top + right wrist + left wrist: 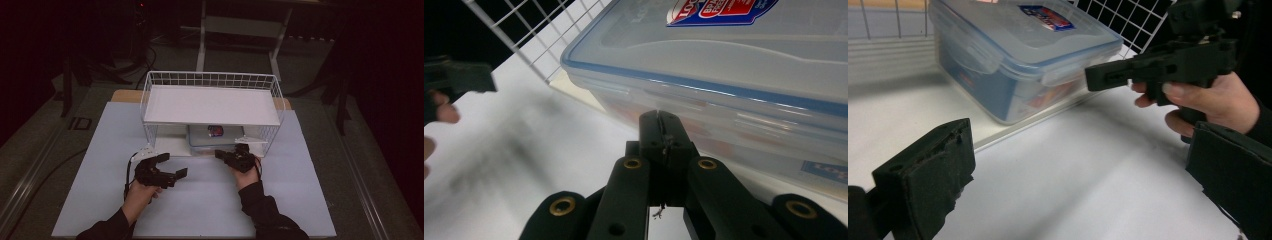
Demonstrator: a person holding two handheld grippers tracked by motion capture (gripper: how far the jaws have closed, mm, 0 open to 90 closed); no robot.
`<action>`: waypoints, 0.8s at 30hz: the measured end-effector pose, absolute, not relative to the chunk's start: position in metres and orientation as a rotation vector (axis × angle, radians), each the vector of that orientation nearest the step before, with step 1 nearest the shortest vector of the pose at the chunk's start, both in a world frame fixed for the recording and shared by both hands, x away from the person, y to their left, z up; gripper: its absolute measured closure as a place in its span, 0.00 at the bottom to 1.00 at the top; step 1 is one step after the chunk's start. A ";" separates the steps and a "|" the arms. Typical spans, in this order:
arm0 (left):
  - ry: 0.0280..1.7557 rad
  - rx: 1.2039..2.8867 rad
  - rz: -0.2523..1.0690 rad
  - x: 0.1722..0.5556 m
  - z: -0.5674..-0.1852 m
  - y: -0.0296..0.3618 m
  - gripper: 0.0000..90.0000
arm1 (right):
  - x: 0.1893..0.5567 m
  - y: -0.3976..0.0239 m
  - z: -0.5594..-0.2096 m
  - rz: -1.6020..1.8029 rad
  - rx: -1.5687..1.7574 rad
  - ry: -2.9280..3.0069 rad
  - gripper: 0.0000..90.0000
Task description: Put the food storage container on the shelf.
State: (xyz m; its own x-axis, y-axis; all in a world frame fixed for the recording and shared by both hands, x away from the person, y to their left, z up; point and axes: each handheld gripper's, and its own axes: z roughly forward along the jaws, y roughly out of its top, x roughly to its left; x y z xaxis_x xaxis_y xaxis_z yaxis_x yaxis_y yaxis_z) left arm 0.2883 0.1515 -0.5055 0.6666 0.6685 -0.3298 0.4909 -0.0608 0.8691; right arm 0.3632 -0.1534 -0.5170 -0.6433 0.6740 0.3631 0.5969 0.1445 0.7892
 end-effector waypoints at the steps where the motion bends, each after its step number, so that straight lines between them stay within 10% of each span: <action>1: 0.945 1.711 0.194 0.288 -0.506 0.151 0.00 | 0.365 -0.152 -0.518 1.539 1.300 2.310 1.00; 24: 0.934 1.722 0.205 0.286 -0.509 0.151 0.00 | 0.387 -0.137 -0.520 1.566 1.345 2.278 0.99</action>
